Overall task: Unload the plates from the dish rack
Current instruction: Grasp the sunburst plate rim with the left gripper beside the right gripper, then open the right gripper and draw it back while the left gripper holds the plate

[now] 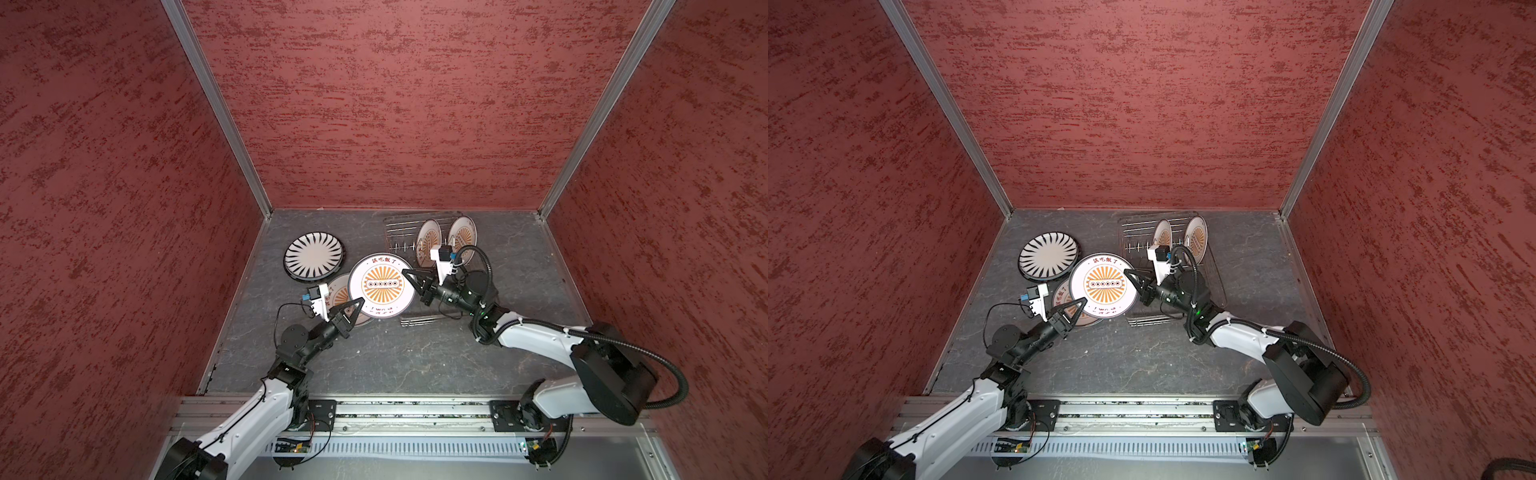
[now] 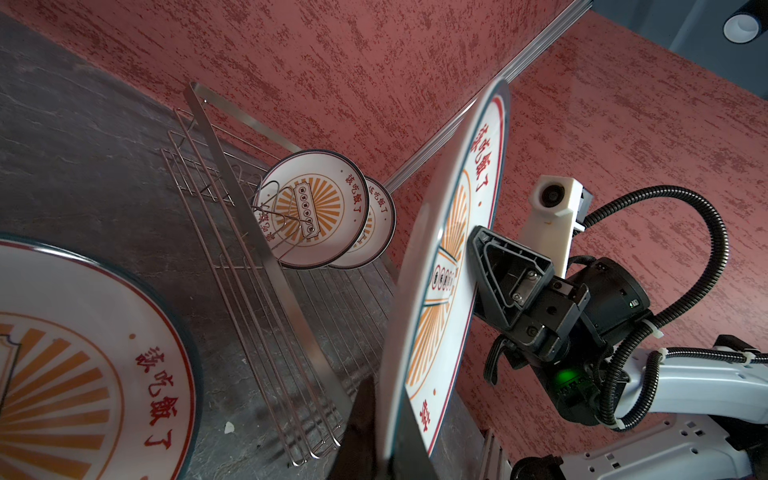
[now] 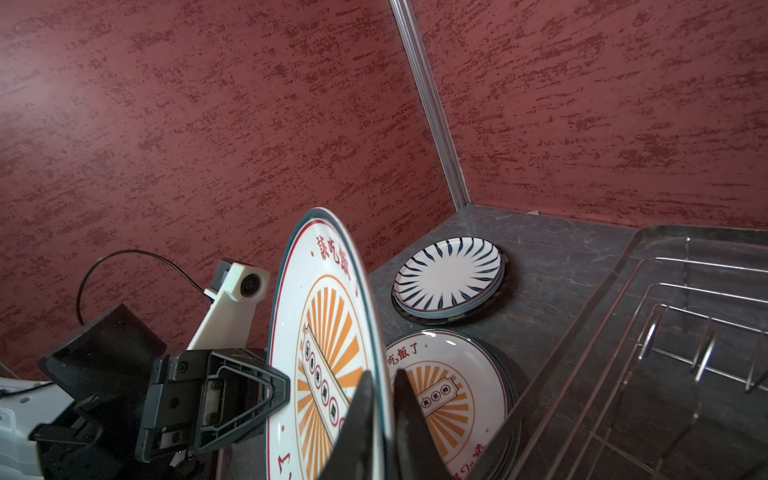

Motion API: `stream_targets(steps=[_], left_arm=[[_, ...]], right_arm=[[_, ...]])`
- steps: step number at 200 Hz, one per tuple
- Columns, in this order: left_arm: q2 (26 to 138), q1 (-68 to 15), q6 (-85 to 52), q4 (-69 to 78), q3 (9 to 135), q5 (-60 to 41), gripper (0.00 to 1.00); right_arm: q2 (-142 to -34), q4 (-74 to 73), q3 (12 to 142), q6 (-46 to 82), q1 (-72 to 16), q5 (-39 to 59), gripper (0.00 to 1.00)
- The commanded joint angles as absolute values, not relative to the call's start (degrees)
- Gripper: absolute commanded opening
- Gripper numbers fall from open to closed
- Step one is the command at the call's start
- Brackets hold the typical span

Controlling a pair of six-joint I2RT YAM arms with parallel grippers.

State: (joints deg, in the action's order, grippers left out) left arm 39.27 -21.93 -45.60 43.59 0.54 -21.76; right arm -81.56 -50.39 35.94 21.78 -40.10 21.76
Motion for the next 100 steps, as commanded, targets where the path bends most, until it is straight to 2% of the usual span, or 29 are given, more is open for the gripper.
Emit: stream_targets(steps=[1, 26, 33, 37, 42, 100], left_arm=[[37.1, -21.9, -44.7, 40.7, 0.2, -19.4, 0.00], [34.0, -21.5, -44.7, 38.9, -0.3, -18.9, 0.00], [33.0, -21.4, -44.7, 38.1, -0.3, -18.7, 0.00], [32.5, -21.4, -44.7, 37.7, -0.4, -18.6, 0.00], [31.8, -21.4, -44.7, 37.3, -0.4, -18.5, 0.00], [28.3, -20.9, -45.0, 34.8, -1.1, -17.3, 0.00]], right_arm=[[-81.5, -49.4, 38.5, 19.3, -40.6, 23.1, 0.32], [-81.3, -47.3, 39.4, 18.8, -40.6, 23.4, 0.65], [-81.3, -46.4, 39.7, 18.8, -40.6, 23.2, 0.80], [-81.3, -45.9, 39.9, 18.6, -40.6, 23.1, 0.93], [-81.2, -45.3, 40.1, 18.6, -40.6, 22.9, 0.98], [-80.4, -43.9, 40.1, 18.1, -40.6, 20.0, 0.99]])
